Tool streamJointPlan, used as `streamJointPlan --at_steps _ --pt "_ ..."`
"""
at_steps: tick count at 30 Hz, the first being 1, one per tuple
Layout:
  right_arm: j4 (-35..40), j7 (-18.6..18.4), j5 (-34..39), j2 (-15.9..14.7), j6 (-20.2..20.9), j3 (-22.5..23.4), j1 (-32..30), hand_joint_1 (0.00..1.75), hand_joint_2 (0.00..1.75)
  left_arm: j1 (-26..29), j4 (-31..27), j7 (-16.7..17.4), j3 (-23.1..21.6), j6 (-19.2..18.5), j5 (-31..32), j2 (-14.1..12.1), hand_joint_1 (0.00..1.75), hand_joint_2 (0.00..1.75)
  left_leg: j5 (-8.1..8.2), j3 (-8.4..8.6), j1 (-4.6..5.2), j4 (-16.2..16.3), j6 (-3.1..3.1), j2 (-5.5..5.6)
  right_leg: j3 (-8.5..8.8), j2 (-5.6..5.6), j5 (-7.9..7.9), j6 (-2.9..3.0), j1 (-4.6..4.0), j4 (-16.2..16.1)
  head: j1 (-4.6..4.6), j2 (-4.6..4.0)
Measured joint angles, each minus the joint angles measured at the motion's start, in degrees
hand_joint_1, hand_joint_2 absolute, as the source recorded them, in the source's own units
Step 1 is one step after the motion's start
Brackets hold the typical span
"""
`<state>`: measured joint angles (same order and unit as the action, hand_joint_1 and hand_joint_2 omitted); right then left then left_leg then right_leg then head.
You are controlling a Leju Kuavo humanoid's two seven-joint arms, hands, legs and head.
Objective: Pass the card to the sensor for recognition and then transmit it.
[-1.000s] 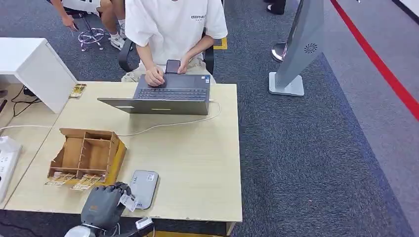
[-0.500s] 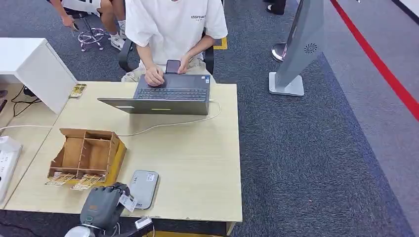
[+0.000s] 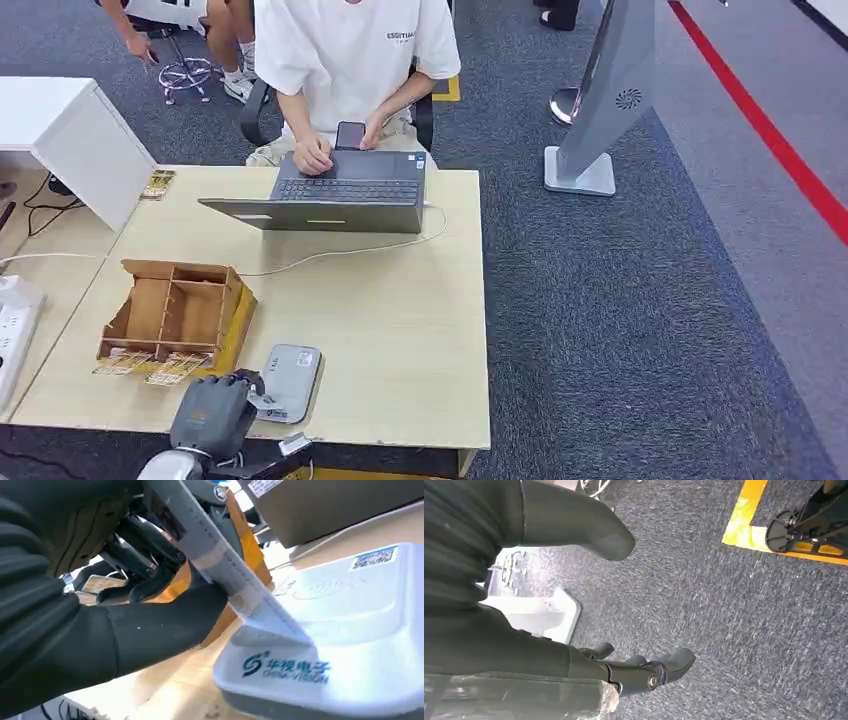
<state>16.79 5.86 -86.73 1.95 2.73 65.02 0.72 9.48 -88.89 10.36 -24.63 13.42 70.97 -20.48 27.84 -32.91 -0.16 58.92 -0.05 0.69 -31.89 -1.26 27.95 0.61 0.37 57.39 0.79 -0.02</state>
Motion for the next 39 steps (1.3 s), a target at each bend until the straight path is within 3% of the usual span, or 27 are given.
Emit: streamJointPlan --at_steps 19,23,27,29,33,39 --pt "0.0 0.2 -0.8 0.0 -0.2 0.0 0.0 0.0 1.75 -2.6 3.5 -1.4 -0.4 1.0 -0.7 1.4 1.75 1.75 -0.02 0.21 0.0 0.0 -0.01 0.11 0.24 0.07 0.0 0.0 0.0 0.0 0.0 0.0" --pt "0.0 0.3 -1.6 0.0 -0.3 0.0 0.0 0.0 1.75 -2.7 3.5 -3.3 -0.3 4.6 0.9 1.7 1.75 1.75 -0.04 0.21 0.0 0.0 0.01 0.1 0.22 0.06 0.0 0.0 0.0 0.0 0.0 0.0" --pt "0.0 0.9 -1.9 0.0 -0.6 0.0 0.0 0.0 1.75 -3.8 1.1 -6.5 0.2 12.8 4.4 2.7 1.75 1.75 -0.05 0.17 0.0 0.0 0.01 0.11 0.18 0.07 -0.01 0.0 0.0 0.0 0.0 0.0" --pt "-0.2 1.0 -2.0 0.0 -1.0 0.0 0.1 0.0 1.75 -5.6 -0.9 -7.5 1.1 15.0 5.3 3.1 1.75 1.75 -0.05 0.17 0.0 0.0 0.01 0.12 0.17 0.08 -0.01 0.0 0.0 0.0 -0.02 0.0" --pt "-0.8 0.9 -2.0 0.0 -1.3 -0.7 0.5 0.0 1.75 -11.5 -3.1 -8.4 3.0 15.3 5.7 3.6 1.75 1.75 -0.07 0.18 0.0 0.0 0.04 0.12 0.21 0.08 -0.05 0.05 0.0 0.0 0.02 0.0" --pt "-1.5 0.4 -2.0 0.0 -1.3 -1.3 0.7 0.0 1.75 -16.2 -3.4 -8.6 3.8 15.3 5.9 4.1 1.75 1.75 -0.13 0.15 -0.02 0.0 0.07 0.16 0.14 0.09 -0.06 0.06 -0.01 0.0 0.0 0.0"
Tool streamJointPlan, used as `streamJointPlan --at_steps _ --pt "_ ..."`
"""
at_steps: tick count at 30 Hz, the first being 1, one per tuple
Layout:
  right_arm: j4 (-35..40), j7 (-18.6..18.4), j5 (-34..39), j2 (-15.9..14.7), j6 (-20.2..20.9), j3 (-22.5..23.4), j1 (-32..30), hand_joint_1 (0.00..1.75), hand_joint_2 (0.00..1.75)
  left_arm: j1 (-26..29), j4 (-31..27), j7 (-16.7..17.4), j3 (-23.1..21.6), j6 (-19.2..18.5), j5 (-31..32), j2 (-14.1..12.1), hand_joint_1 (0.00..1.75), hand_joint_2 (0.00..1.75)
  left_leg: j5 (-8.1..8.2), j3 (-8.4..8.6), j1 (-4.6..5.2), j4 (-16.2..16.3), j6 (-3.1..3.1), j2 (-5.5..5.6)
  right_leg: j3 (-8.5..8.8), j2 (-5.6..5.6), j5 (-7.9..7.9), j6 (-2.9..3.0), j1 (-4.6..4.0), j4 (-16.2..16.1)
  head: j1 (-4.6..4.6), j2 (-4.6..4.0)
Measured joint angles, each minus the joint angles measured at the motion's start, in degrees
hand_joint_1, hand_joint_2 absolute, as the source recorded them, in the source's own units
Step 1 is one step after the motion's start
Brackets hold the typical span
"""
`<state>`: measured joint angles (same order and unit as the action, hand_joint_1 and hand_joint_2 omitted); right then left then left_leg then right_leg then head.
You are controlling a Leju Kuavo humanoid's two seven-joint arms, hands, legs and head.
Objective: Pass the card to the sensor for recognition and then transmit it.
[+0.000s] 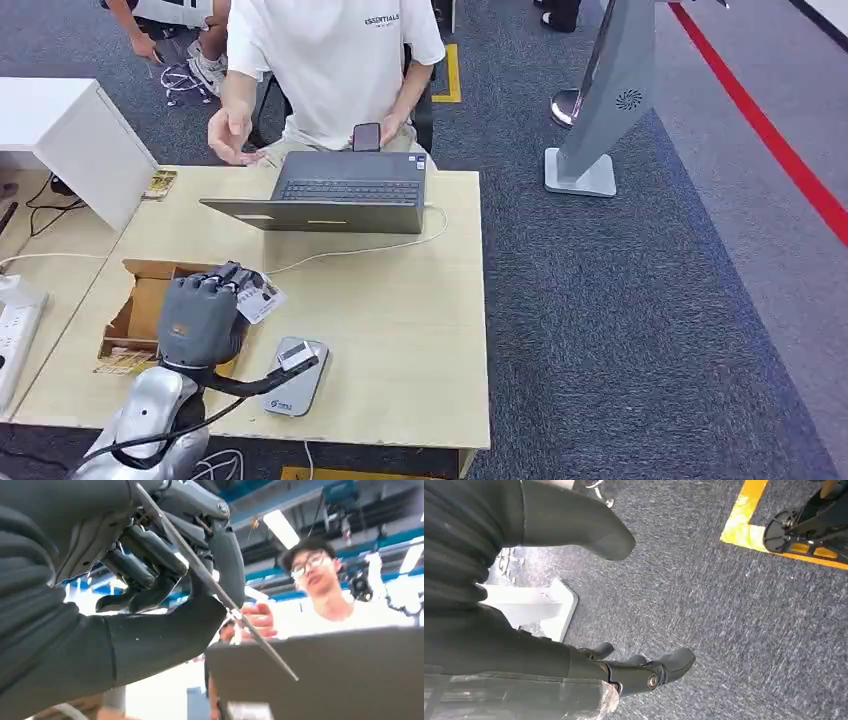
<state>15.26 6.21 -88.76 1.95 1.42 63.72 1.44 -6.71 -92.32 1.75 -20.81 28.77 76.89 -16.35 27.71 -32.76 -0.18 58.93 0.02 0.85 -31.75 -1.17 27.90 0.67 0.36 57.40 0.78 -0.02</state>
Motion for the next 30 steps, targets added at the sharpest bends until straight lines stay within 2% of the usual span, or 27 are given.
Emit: streamJointPlan --at_steps 3,6,8,10,12,13,15,18,23,24,30 --pt "-0.4 -0.7 0.0 0.0 0.0 -1.1 0.7 0.0 1.75 -4.8 0.8 -0.4 0.1 -0.7 -0.4 0.4 1.75 1.75 -0.02 -0.01 0.0 0.0 -0.02 -0.01 0.0 -0.01 -0.01 0.0 0.0 0.0 0.0 0.0" --pt "-1.0 -2.3 0.0 0.0 0.1 -2.5 1.4 0.0 1.75 -10.9 5.1 -0.5 0.1 -1.0 0.0 1.5 1.75 1.75 -0.09 -0.02 0.0 0.0 -0.11 -0.01 0.0 0.0 -0.05 -0.05 0.0 0.0 -0.02 0.0" --pt "-1.4 -3.6 0.0 0.1 0.4 -3.9 2.3 0.0 1.75 -16.4 10.8 -0.3 0.1 0.0 1.7 2.5 1.75 1.75 -0.16 -0.05 0.0 0.0 -0.08 0.03 0.0 0.05 -0.17 -0.08 0.0 0.0 -0.06 0.0" --pt "-1.8 -4.8 0.0 0.1 0.9 -5.4 3.2 0.0 1.75 -21.4 18.0 0.1 0.1 2.6 3.5 3.1 1.75 1.75 -0.22 -0.03 0.01 0.0 0.01 -0.04 -0.05 -0.08 -0.25 -0.03 0.0 0.0 0.02 0.0" --pt "-1.9 -4.6 0.0 0.2 0.5 -6.8 4.1 0.0 1.75 -26.3 25.4 0.8 0.1 5.8 5.1 4.0 1.75 1.75 -0.32 -0.11 0.0 0.0 0.02 -0.04 -0.11 -0.08 -0.33 0.0 0.0 0.1 -0.02 0.0" --pt "-1.9 -4.7 0.0 0.2 0.3 -7.5 5.0 0.0 1.75 -28.6 27.9 1.0 0.1 6.0 5.3 4.2 1.75 1.75 -0.35 -0.18 0.0 0.0 0.02 -0.08 -0.2 -0.14 -0.39 0.01 0.0 0.1 0.0 0.0" --pt "-1.9 -5.3 0.2 0.2 1.0 -8.7 6.9 0.0 1.75 -32.3 30.4 1.0 0.2 4.0 5.4 4.5 1.75 1.75 -0.4 -0.24 0.01 0.0 0.02 -0.18 -0.32 -0.23 -0.49 -0.01 0.0 0.1 0.02 0.0" --pt "-1.9 -6.1 0.3 0.2 1.6 -10.0 8.6 0.0 1.75 -35.9 33.4 1.4 0.2 1.9 6.5 5.3 1.75 1.75 -0.42 -0.25 0.01 0.0 0.0 -0.14 -0.32 -0.17 -0.48 -0.01 0.01 0.1 0.0 0.0" --pt "-1.9 -6.5 0.6 0.3 1.5 -11.4 9.0 0.0 1.75 -38.4 36.6 2.0 0.2 1.8 7.3 6.3 1.75 1.75 -0.42 -0.34 0.01 0.0 0.0 -0.14 -0.39 -0.18 -0.48 -0.01 0.01 0.1 0.0 0.0" --pt "-1.9 -6.5 0.7 0.3 1.4 -11.6 9.0 0.0 1.75 -38.6 37.2 2.1 0.2 1.8 7.3 6.5 0.0 1.75 -0.42 -0.38 0.01 0.0 0.0 -0.15 -0.44 -0.18 -0.48 -0.01 0.01 0.1 0.0 0.0" --pt "-1.9 -6.5 1.8 0.3 1.3 -12.8 8.9 0.0 1.75 -39.0 38.4 1.9 0.3 1.1 5.1 7.7 0.0 1.75 -0.42 -0.48 0.01 0.0 0.0 -0.12 -0.5 -0.14 -0.48 -0.01 0.01 0.1 0.0 0.0"
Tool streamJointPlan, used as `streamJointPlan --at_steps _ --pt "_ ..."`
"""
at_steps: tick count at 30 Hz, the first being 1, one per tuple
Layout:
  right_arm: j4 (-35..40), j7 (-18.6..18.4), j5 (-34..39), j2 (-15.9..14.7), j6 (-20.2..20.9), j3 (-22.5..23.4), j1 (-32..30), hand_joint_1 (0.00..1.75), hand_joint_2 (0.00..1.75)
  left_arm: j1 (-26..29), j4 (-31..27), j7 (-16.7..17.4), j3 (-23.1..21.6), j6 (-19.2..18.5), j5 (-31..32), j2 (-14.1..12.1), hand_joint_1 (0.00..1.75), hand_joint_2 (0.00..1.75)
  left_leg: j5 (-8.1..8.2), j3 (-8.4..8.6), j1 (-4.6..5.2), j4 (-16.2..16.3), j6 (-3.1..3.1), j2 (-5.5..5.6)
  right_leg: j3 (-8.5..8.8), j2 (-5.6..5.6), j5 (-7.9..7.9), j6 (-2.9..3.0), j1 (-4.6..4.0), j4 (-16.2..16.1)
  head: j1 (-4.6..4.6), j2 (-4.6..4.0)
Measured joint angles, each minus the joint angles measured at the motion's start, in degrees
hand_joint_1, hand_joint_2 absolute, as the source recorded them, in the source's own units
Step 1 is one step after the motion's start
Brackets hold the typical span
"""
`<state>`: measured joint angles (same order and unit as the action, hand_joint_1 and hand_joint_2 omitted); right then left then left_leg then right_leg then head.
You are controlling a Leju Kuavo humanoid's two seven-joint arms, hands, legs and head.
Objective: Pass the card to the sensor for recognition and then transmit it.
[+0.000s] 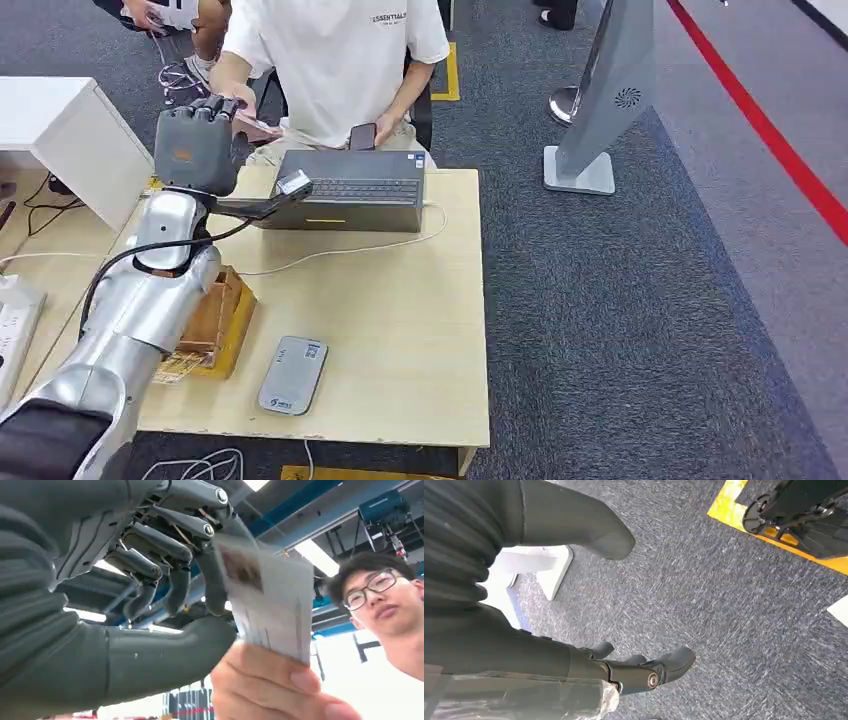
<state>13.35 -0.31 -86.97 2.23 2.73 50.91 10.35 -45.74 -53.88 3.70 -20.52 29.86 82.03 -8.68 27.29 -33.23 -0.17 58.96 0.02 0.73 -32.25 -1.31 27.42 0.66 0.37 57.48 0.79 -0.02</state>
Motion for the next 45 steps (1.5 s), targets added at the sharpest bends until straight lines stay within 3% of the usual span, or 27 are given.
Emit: streamJointPlan --at_steps 10,13,17,21,23,26,35,36,38,42,45 --pt "0.0 0.3 0.7 0.0 -0.1 -1.2 -0.4 0.0 1.75 0.5 -0.1 0.2 0.7 0.1 -0.2 0.8 0.0 1.75 0.0 0.0 0.0 0.0 0.0 -0.01 -0.01 0.0 0.0 0.0 0.0 0.0 0.0 0.0" --pt "0.0 -0.9 1.1 0.0 0.5 -1.5 -1.3 0.0 1.75 2.7 -1.5 -0.1 0.8 -0.7 -0.6 0.9 0.0 1.75 0.01 0.02 0.01 0.0 0.0 0.02 -0.01 0.01 0.03 -0.01 0.0 0.0 0.0 0.0" --pt "-0.3 -0.3 1.8 -0.1 -0.5 -1.7 -4.6 0.0 1.75 8.6 -2.4 -1.3 0.8 1.7 -1.8 1.2 0.0 1.75 0.06 -0.06 0.01 0.0 -0.03 0.06 -0.03 0.01 0.08 -0.06 0.01 0.0 0.0 0.0" --pt "-0.4 0.0 2.7 -0.4 -1.2 -1.7 -6.7 0.0 1.75 17.5 -13.2 -1.4 0.6 0.6 -3.7 0.1 0.0 1.75 0.21 -0.06 0.02 0.0 0.03 -0.09 -0.06 -0.13 0.17 -0.03 0.01 0.0 0.0 0.0" --pt "-0.4 0.1 3.1 -0.5 -1.3 -1.7 -7.4 0.0 1.75 24.3 -21.2 -1.4 0.2 0.5 -4.0 -1.7 0.0 1.75 0.28 0.0 0.01 0.0 0.02 -0.2 -0.09 -0.24 0.21 0.0 0.01 0.0 0.04 0.0" --pt "-0.4 0.2 3.2 -0.8 -1.3 -1.7 -8.1 0.0 1.75 30.3 -28.6 -1.4 -0.3 0.5 -3.8 -3.7 0.0 1.75 0.28 -0.08 0.0 0.0 0.01 -0.07 -0.13 -0.08 0.26 -0.05 0.01 0.0 0.04 0.0" --pt "-0.4 0.2 3.5 -0.9 -1.4 -1.7 -8.1 0.0 1.75 35.0 -35.5 -2.2 -0.7 1.5 -3.3 -6.1 0.0 1.75 0.21 -0.11 0.0 -0.1 0.02 -0.08 0.05 -0.05 0.22 -0.03 0.0 0.0 0.0 0.0" --pt "-0.4 0.4 3.7 -1.0 -1.6 -1.6 -8.1 0.0 1.75 38.7 -37.8 -2.9 -0.7 3.8 -2.3 -7.2 0.0 1.75 0.39 0.1 0.02 -0.1 0.15 -0.28 0.07 -0.33 0.24 0.0 0.01 0.0 -0.22 0.0" --pt "-0.4 1.1 3.9 -1.2 -2.0 -1.3 -8.7 0.0 1.75 47.5 -43.6 -3.6 -0.4 8.8 -0.1 -9.5 0.0 1.75 0.64 0.42 0.03 -0.1 0.15 -0.9 0.06 -0.95 0.33 0.04 0.02 0.0 0.22 0.0" --pt "-0.4 1.8 4.0 -1.6 -2.0 -1.0 -9.5 0.0 1.75 56.9 -49.3 -4.5 -0.2 9.8 0.8 -11.3 0.0 1.75 0.72 0.21 0.01 -0.1 0.03 -0.33 0.08 -0.34 0.7 -0.05 0.01 0.0 0.2 0.0" --pt "-0.3 2.3 4.4 -1.7 -2.1 -0.5 -9.4 0.0 1.75 60.0 -50.2 -2.0 -0.2 9.0 1.2 -13.1 0.0 1.75 0.74 0.23 0.0 -0.1 0.01 -0.3 0.14 -0.25 0.74 0.0 0.0 0.0 0.2 0.0"
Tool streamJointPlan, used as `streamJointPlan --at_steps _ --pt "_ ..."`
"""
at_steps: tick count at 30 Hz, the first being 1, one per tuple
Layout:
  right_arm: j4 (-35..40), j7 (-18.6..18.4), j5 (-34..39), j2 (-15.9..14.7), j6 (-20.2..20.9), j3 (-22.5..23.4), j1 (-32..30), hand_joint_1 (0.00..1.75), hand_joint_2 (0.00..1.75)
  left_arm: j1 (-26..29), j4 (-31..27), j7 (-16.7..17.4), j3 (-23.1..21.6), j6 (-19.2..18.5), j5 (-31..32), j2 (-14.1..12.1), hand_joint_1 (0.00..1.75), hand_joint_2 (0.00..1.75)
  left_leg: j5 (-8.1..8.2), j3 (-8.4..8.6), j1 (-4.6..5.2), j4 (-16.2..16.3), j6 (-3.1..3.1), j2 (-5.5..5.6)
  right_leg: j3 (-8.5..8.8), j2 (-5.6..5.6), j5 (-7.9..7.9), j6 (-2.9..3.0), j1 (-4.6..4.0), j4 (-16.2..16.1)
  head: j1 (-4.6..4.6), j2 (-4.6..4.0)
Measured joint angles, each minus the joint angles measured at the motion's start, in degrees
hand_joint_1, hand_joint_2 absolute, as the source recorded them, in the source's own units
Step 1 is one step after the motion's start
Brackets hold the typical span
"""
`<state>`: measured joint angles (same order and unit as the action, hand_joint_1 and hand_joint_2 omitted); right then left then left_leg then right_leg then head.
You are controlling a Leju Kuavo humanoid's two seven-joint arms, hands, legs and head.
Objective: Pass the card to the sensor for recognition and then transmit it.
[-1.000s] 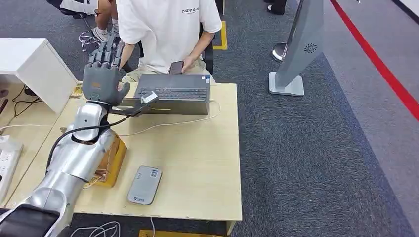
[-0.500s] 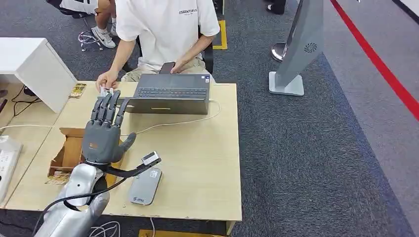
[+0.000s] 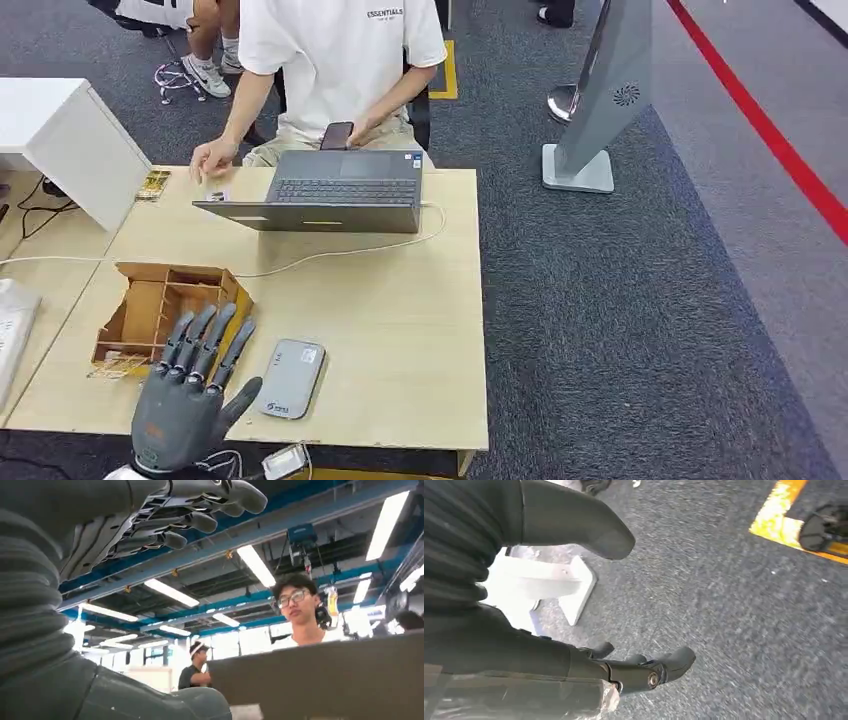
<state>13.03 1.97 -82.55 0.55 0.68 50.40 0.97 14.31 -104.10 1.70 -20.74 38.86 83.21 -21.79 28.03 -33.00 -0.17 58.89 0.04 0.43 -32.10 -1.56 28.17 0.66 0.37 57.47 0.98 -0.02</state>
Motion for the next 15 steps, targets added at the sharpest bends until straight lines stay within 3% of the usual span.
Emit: streamJointPlan --at_steps 9,15 --pt "0.5 -0.4 0.5 0.0 0.1 2.3 -0.4 0.0 1.75 6.9 -0.3 8.8 0.0 -2.9 -0.9 -6.6 0.0 1.75 -0.02 0.07 -0.04 0.0 0.03 0.03 0.05 0.03 0.0 0.02 -0.03 0.0 0.02 0.0" --pt "0.8 -0.5 0.4 0.0 0.1 2.9 -0.4 0.0 1.75 8.6 -0.2 10.0 0.0 -2.3 -1.4 -8.6 0.0 1.75 -0.02 0.05 -0.03 0.0 0.02 0.09 0.09 0.09 0.01 0.02 -0.03 0.0 0.0 0.0"
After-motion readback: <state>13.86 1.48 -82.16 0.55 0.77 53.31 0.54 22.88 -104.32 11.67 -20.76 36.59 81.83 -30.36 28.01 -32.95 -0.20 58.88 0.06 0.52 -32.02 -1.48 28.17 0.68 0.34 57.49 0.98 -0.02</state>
